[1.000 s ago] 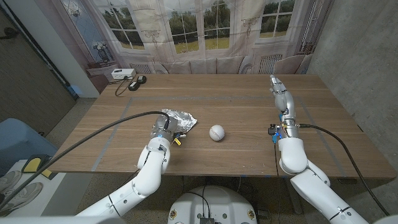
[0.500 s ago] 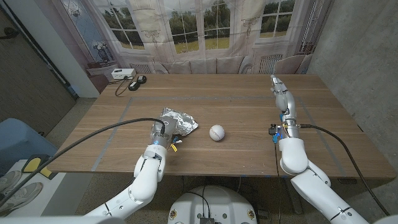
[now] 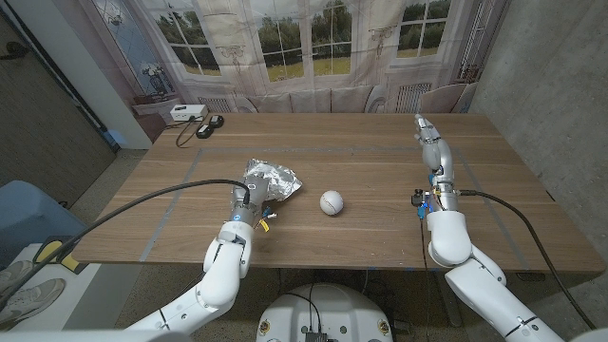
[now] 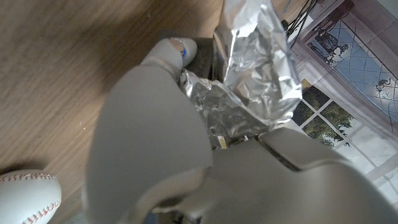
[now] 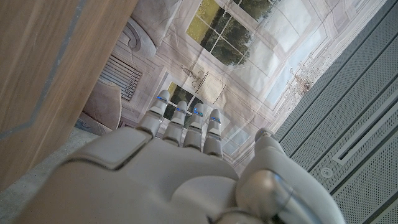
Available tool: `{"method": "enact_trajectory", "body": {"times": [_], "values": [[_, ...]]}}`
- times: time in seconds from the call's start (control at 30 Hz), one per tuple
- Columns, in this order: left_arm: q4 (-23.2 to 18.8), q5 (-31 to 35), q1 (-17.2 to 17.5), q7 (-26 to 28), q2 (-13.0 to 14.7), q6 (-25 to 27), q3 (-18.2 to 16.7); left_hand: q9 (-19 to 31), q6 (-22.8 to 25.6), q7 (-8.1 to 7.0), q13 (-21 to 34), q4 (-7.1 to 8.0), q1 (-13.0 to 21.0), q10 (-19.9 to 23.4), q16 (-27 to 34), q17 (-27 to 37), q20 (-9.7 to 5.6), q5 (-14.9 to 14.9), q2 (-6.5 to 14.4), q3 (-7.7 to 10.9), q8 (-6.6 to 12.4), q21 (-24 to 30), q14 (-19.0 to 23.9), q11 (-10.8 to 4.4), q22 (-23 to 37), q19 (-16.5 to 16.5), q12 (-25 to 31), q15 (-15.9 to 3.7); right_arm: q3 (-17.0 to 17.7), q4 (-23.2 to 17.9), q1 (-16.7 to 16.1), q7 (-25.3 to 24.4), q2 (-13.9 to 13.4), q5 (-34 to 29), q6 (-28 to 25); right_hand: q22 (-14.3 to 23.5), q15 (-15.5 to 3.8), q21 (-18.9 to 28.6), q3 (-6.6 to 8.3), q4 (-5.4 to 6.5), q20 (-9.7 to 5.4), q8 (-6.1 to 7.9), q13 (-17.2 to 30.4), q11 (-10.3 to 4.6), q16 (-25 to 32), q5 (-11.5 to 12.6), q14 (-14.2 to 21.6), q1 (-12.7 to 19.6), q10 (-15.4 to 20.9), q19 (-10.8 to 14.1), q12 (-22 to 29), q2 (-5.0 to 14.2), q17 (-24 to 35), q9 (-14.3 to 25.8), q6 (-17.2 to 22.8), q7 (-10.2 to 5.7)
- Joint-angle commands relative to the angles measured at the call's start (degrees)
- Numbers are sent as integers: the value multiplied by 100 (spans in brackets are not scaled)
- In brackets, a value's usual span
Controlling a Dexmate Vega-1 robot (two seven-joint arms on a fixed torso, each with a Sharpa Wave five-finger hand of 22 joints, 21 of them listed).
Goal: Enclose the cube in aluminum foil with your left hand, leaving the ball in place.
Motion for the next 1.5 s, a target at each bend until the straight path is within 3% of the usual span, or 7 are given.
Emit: {"method": "enact_trajectory", "body": {"times": [0.03,0.2,0.4,0.87,1.07,1.27,1.5], "values": [[-251,340,-252,-1607,77,-1,94,-369,-721,-132,-407,514,-629,-538,-750,2320,39,-534,-231,403,-743,-98,55,134,-717,-213,-336,-769,14,24,12,-4,12,-17,28,26,18,2,30,-1,-35,9,17,4,39,48,95,-4,24,20,16,28,6,14,54,-3],[-295,569,-439,-2639,41,-177,86,-842,-1763,-302,-929,791,-1614,-1282,-1139,1990,550,-1715,-351,-40,-1490,-285,-683,224,-898,-726,-1034,-526,16,30,12,-15,19,-32,40,26,32,5,33,0,-20,5,18,9,44,47,115,-3,27,32,14,25,5,14,53,6],[-369,502,-380,-2620,48,-303,-26,-1448,-2541,-490,-1546,1187,-2753,-1770,-1260,1338,1580,-3262,-271,-453,-1531,-1203,-1689,260,-913,-2109,-1886,-129,8,59,35,5,18,-28,51,26,27,5,39,-2,-15,-1,18,14,44,45,130,0,30,38,10,18,4,14,51,5],[-602,-511,118,-670,245,-563,-415,-1832,-2479,-506,-2177,1622,-4204,-1647,-1243,94,1682,-4020,254,-693,-1450,-3332,-3370,310,-905,-5244,-2441,358,-6,135,97,22,37,24,50,25,45,1,45,-6,4,-10,19,15,51,41,170,3,31,39,4,3,2,14,44,8],[-719,-1543,392,540,247,-797,-773,-1833,-2295,-447,-2245,1780,-4587,-1575,-1178,-19,1662,-4064,338,-792,-1398,-3418,-3330,340,-889,-5190,-2455,382,-11,163,122,25,37,43,31,25,52,-3,46,-4,13,-12,19,15,51,40,177,0,32,32,2,-1,2,14,41,14],[-473,-2363,677,2378,-106,-884,-1067,-1856,-1682,-356,-2479,1874,-5254,-772,-947,-423,1611,-3980,949,-723,-1331,-3281,-2478,355,-872,-4048,-2295,124,-22,228,163,48,37,91,52,25,47,-8,49,-2,0,-11,19,8,49,39,181,-3,32,23,0,-1,3,14,48,12],[-230,-3295,623,2934,-40,-1163,-1191,-1874,-1746,-451,-2664,1697,-5350,-776,-1063,-663,1664,-3982,671,-726,-1456,-3246,-2384,289,-903,-3382,-2433,23,-42,277,234,122,6,163,38,26,56,-6,53,2,5,-10,20,18,53,39,201,-7,50,31,4,0,4,15,56,16]]}}
